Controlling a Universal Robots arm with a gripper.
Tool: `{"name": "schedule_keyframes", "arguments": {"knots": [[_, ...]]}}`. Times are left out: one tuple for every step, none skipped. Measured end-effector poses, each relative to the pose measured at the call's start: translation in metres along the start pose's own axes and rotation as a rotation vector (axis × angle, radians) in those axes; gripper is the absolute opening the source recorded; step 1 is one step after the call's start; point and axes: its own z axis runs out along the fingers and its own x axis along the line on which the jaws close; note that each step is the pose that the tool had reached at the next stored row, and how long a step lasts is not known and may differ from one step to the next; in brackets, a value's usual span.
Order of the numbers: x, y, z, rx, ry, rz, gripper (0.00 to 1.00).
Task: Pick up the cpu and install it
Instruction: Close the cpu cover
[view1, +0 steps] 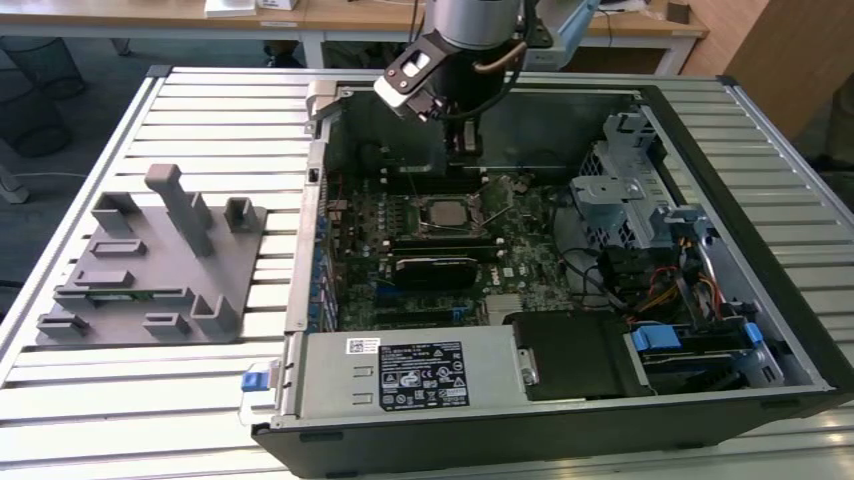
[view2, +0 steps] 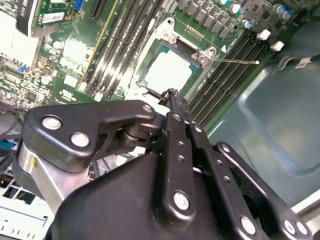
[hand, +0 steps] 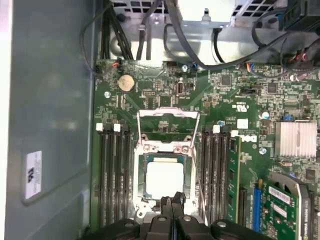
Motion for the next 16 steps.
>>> {"name": "schedule_keyframes", "arguments": {"knots": [[-0.0021,-0.0001,0.0000,0.0000,0.0001,0.000,0.11],[-0.0041,-0.0001,0.0000,0.0000,0.0001,0.000,0.11],[-0.0058,-0.0001,0.0000,-0.0001,0.0001,0.000,0.11],[-0.0070,0.0000,0.0000,-0.0001,0.0002,0.000,0.11],[-0.0078,0.0008,0.0000,0.0000,0.0001,0.000,0.11],[-0.0080,0.0029,0.0000,0.0001,0.0002,0.000,0.11],[-0.0081,0.0061,0.0000,0.0001,0.0001,0.000,0.11],[-0.0082,0.0096,0.0000,0.0002,0.0000,0.000,0.11],[-0.0083,0.0135,-0.0001,0.0003,0.0000,0.000,0.11],[-0.0084,0.0170,-0.0001,0.0003,0.0000,0.000,0.11],[-0.0085,0.0204,-0.0001,0.0003,0.0000,0.000,0.11],[-0.0086,0.0235,-0.0001,0.0003,0.0000,0.000,0.11],[-0.0086,0.0267,0.0000,0.0002,0.0001,0.000,0.11],[-0.0087,0.0294,0.0000,0.0001,0.0002,0.000,0.11],[-0.0087,0.0322,0.0000,0.0002,0.0001,0.000,0.11],[-0.0087,0.0350,0.0000,0.0003,0.0001,0.000,0.11]]}}
